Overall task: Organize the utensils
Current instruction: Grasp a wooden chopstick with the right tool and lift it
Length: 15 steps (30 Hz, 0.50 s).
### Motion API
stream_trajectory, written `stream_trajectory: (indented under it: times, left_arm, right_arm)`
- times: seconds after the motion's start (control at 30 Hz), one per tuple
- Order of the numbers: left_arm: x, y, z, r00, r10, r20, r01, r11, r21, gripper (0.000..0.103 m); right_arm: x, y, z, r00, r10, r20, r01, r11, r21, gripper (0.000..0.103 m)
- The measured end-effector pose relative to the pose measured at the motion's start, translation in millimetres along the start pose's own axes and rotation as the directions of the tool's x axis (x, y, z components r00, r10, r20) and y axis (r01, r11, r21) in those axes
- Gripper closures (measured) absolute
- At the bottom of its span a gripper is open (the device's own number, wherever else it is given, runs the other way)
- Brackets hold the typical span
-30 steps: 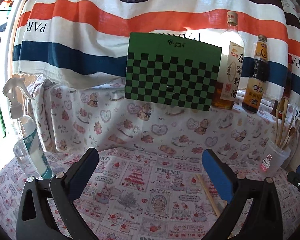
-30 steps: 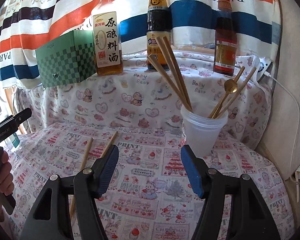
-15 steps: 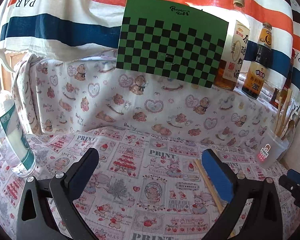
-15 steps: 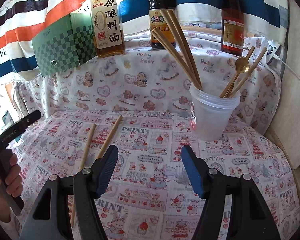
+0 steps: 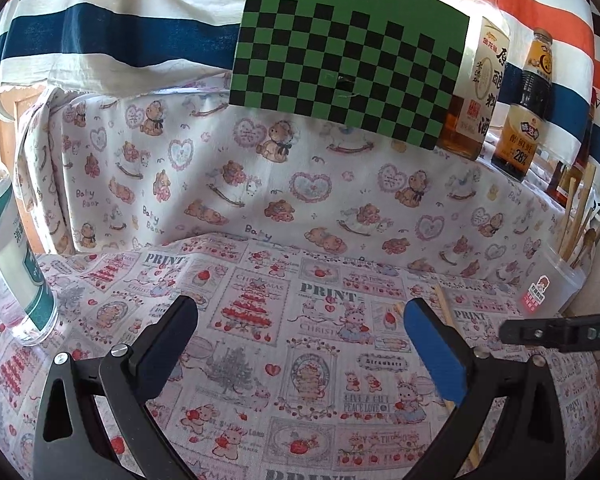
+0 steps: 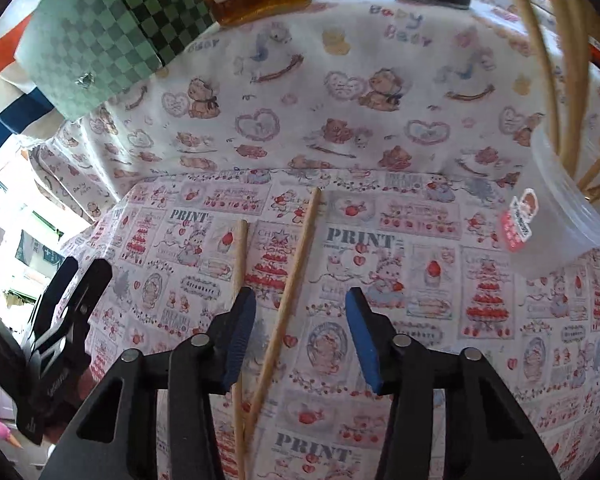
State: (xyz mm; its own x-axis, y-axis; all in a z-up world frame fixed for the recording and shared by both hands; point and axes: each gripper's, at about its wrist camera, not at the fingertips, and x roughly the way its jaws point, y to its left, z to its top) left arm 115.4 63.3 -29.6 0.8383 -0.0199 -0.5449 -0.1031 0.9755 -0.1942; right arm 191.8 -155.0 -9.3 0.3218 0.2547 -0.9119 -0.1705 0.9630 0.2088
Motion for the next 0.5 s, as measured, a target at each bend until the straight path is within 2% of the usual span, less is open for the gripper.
stream_trajectory:
  times: [0.13, 0.23, 0.33, 0.47, 0.5]
  left_arm:
    - [3, -2, -1, 1.000, 0.001, -0.015, -0.001, 1.000, 0.009, 0.001]
    - [9, 6, -1, 0.999, -0.011, -0.039, 0.009, 0.999, -0.043, 0.001]
    - [14, 11, -2, 0.998, -0.003, -0.058, -0.001, 0.998, -0.066, 0.001]
    - [19, 8, -2, 0.997, 0.002, -0.076, -0.006, 0.999, -0.047, 0.001]
    - [21, 6, -2, 0.997, 0.006, -0.083, -0.010, 0.999, -0.040, 0.001]
  right_arm:
    - [24, 14, 21, 0.996, -0.084, 0.008, 0.084, 0.996, -0.038, 0.064]
    - [43, 21, 37, 0.985, -0.168, 0.045, 0.172, 0.981, -0.087, 0.067]
    - [64, 17, 50, 0.987, -0.157, 0.013, 0.158, 0.986, -0.053, 0.072]
    - [78, 12, 57, 0.992, -0.129, -0.008, 0.128, 0.992, -0.017, 0.073]
    - [78, 14, 57, 0.990, -0.144, 0.004, 0.144, 0.989, -0.028, 0.073]
